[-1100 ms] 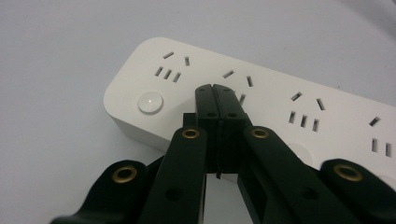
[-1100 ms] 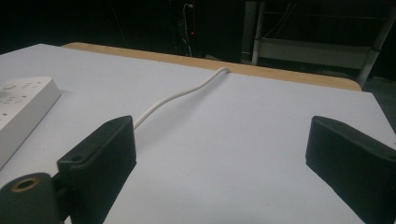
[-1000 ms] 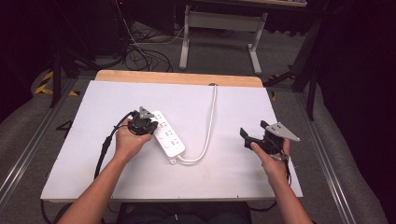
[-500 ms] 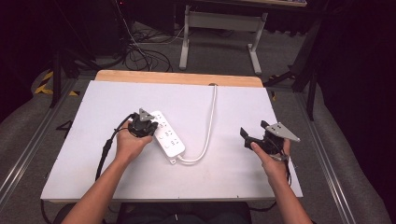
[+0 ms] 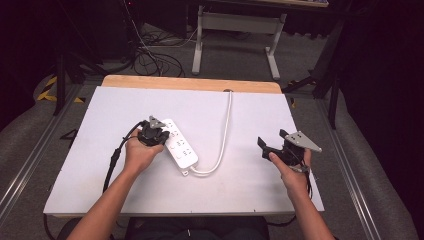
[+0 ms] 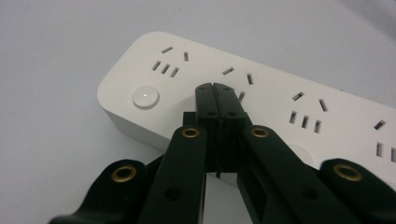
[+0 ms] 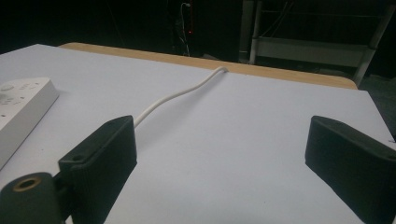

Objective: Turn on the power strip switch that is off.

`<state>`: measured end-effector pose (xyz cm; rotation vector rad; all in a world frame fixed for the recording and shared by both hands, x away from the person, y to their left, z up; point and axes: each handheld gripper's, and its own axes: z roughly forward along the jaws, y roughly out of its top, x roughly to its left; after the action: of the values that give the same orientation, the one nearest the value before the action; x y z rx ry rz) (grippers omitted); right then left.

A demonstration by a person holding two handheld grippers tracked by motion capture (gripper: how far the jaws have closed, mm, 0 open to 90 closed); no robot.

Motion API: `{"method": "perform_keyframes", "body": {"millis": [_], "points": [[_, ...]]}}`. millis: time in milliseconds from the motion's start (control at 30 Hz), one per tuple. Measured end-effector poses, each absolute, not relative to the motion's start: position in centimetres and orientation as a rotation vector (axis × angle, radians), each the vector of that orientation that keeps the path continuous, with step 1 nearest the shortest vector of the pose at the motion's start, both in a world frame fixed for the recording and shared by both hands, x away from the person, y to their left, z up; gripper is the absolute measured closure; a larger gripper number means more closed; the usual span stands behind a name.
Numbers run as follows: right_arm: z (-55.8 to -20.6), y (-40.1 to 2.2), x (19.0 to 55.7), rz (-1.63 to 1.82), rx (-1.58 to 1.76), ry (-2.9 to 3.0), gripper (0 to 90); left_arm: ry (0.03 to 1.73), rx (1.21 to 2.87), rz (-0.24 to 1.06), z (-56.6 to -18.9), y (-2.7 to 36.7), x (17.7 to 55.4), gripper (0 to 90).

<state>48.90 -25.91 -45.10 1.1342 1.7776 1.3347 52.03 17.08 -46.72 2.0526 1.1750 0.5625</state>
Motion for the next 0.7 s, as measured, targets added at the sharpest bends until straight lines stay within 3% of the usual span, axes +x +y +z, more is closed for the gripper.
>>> {"method": "perform_keyframes", "body": {"millis": [700], "points": [[-45.11,-25.93,48.75,1.321,1.141,1.779,9.4,1.173,2.051,0.572,-46.74,17.0,51.98,90.0]]}}
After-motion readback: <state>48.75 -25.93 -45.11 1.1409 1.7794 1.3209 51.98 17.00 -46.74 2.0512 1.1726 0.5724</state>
